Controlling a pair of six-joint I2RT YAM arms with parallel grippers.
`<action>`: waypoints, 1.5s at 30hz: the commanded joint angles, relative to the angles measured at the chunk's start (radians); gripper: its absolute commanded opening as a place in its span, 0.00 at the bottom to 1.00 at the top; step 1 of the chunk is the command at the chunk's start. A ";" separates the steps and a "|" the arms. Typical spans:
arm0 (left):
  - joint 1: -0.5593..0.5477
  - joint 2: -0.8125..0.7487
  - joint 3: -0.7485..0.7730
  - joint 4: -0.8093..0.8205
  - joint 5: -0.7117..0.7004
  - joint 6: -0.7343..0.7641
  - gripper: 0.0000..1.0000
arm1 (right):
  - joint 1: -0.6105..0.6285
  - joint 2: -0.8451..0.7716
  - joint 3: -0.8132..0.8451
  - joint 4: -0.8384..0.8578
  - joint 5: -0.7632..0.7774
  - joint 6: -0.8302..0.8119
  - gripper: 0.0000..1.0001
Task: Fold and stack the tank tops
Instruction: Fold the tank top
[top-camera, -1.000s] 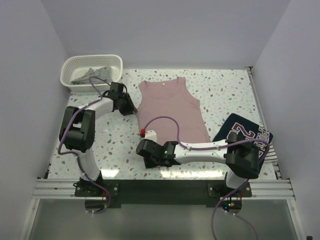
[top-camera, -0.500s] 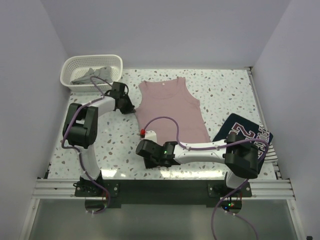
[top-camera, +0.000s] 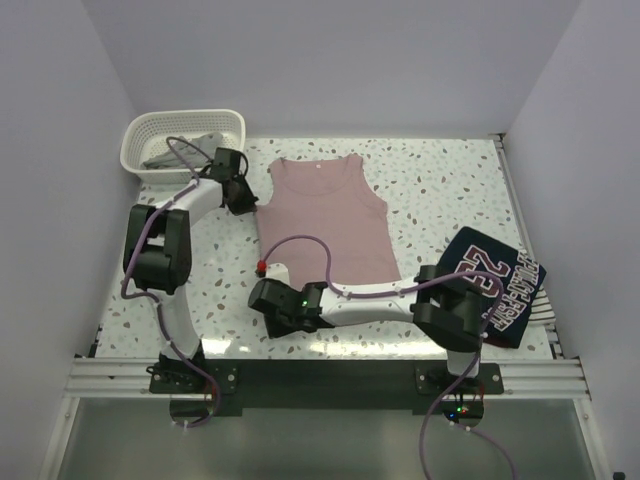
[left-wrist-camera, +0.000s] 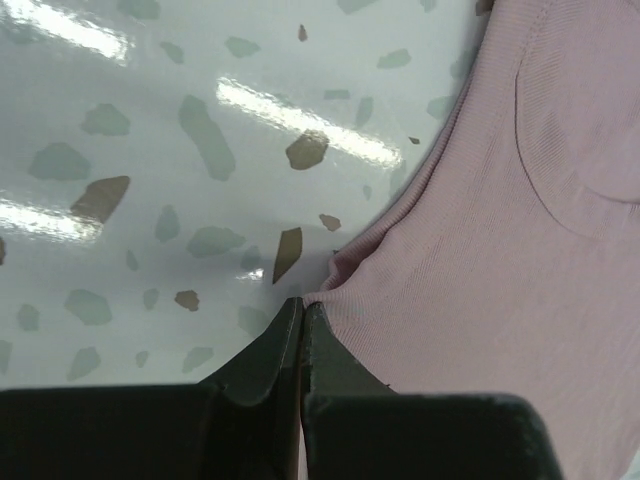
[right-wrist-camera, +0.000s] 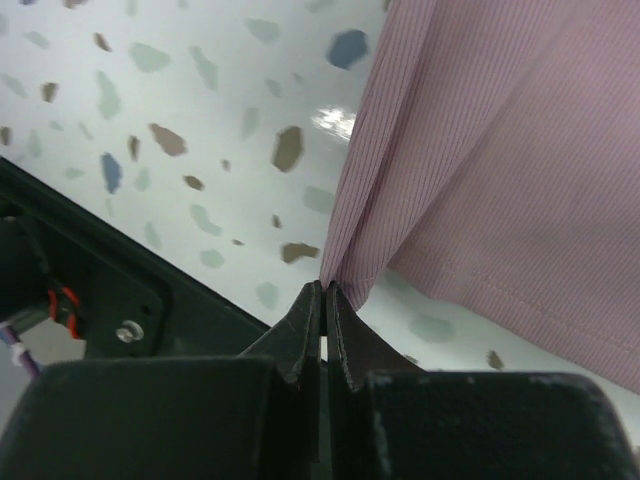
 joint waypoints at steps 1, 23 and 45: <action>0.029 -0.020 0.056 -0.015 -0.062 0.045 0.00 | 0.014 0.037 0.099 0.030 -0.079 -0.011 0.00; -0.121 0.048 0.231 -0.061 -0.023 0.028 0.00 | -0.092 -0.230 -0.253 0.185 -0.045 0.101 0.00; -0.261 0.165 0.348 -0.092 -0.057 0.010 0.00 | -0.094 -0.367 -0.497 0.230 0.032 0.198 0.00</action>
